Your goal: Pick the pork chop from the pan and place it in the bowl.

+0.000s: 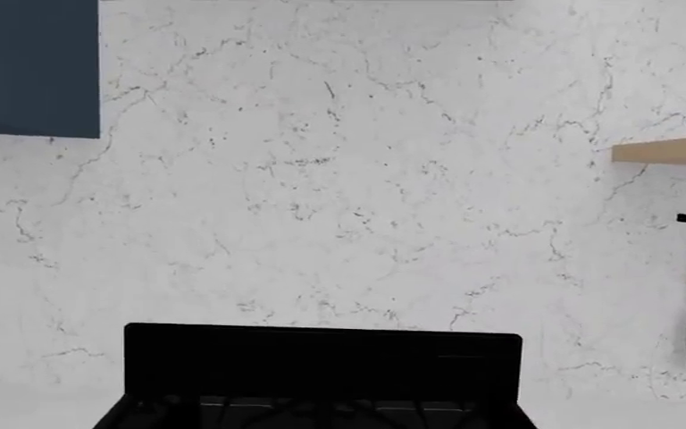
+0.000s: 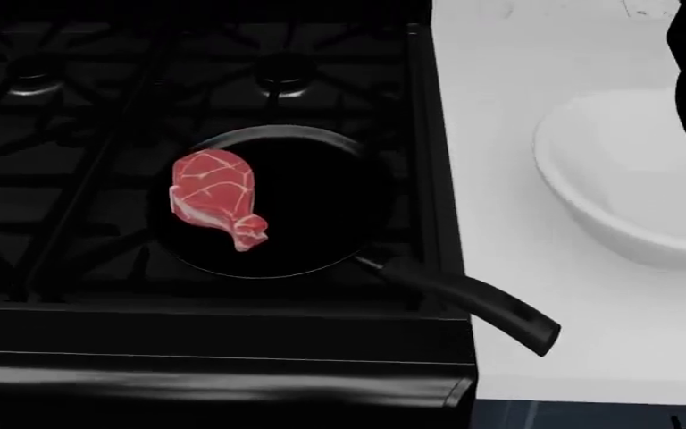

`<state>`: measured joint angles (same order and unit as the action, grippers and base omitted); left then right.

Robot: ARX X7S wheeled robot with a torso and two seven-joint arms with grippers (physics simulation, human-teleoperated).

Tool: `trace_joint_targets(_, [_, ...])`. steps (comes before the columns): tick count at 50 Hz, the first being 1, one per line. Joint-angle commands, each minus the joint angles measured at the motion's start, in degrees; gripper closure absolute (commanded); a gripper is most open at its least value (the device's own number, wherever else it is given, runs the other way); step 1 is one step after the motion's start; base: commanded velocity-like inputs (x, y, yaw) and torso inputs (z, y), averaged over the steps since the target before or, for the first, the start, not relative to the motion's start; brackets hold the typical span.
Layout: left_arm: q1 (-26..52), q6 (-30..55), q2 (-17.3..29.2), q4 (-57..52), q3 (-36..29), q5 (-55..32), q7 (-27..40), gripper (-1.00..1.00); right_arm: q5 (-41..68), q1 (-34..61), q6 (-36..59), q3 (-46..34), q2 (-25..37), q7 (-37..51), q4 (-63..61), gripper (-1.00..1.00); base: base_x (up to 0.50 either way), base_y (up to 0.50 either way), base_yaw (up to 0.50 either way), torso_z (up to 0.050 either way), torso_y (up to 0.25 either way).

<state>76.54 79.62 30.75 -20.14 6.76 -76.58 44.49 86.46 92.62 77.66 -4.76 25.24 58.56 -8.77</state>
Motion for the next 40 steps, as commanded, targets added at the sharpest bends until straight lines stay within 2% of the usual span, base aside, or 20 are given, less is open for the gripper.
trace_joint_targets(1, [-1.5, -1.7, 0.9, 0.0, -0.8, 0.9, -1.4, -1.00, -0.7, -0.9, -1.2, -0.9, 0.0, -1.2, 0.1, -1.00, 0.50, 0.00, 0.00, 0.000, 0.000])
trace_joint_targets(28, [-2.3, -2.8, 1.9, -1.5, 0.0, -2.0, 0.1, -1.00, 3.1, -1.1, -1.6, -1.0, 1.1, 1.3, -1.2, -1.00, 0.47, 0.00, 0.00, 0.000, 0.001])
trace_joint_targets(40, [-2.5, -3.2, 2.7, -1.6, -0.5, -2.1, 0.1, -1.00, 4.6, -1.3, -2.0, -1.3, 1.2, 2.7, -0.9, -1.00, 0.18, 0.00, 0.00, 0.000, 0.002])
